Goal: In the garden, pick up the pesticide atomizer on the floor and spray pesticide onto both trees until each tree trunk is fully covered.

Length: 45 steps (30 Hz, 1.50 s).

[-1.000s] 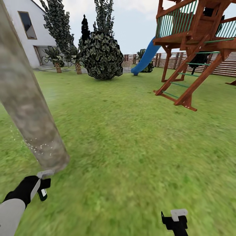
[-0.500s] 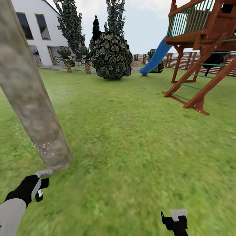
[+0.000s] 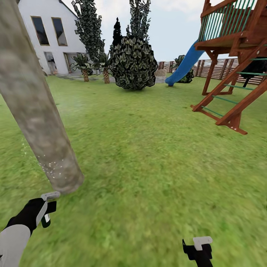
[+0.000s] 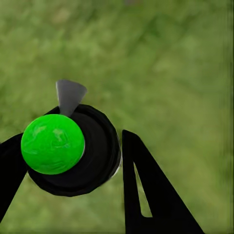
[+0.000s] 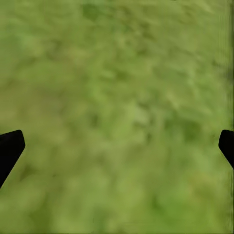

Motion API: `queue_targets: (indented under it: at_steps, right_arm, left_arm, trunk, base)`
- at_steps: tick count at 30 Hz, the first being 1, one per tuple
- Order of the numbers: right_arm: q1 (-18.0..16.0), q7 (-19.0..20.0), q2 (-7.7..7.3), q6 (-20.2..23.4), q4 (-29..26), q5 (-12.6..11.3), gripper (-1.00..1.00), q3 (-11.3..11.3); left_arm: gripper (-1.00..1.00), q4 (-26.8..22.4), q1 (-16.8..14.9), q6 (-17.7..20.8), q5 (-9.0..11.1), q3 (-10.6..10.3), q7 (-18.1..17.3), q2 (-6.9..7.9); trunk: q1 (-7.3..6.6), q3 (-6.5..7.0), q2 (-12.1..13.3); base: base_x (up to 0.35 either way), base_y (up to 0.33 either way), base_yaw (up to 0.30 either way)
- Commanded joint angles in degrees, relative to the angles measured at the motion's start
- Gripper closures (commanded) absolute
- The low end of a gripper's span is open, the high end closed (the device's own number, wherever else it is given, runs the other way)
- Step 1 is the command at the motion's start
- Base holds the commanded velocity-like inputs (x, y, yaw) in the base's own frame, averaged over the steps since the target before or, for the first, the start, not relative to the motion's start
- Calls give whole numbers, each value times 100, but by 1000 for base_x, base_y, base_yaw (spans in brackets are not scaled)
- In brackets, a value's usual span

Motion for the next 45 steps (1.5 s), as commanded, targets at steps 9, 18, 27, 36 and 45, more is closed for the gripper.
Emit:
queue_targets:
  at_steps: [9, 18, 27, 36, 45]
  right_arm:
    - [-4, -23, 1, -16, 7, 61, -100, -39]
    - [-4, -23, 1, -17, 7, 61, -100, -39]
    - [-4, -18, 1, -17, 7, 61, -100, -39]
    - [-4, -21, 1, -18, 7, 61, -100, -39]
    - [-4, -18, 1, -17, 7, 61, -100, -39]
  left_arm:
    - [100, -11, -4, 32, -56, 29, -16, -6]
    - [100, -32, -4, 37, -56, 29, -16, -6]
    - [100, -31, -4, 37, -53, 30, -16, -6]
    - [100, -5, -4, 36, -38, 29, -16, -8]
    - [100, -2, -4, 34, -38, 29, -16, -15]
  trunk:
    - [-1, -5, -2]
    - [-1, -5, -2]
    - [-1, -5, -2]
    - [-1, -5, -2]
    - [-1, -5, -2]
  base:
    - [2, -275, 217]
    - [0, -275, 274]
    - [101, -269, 36]
    - [158, -261, 0]
    - [138, -261, 202]
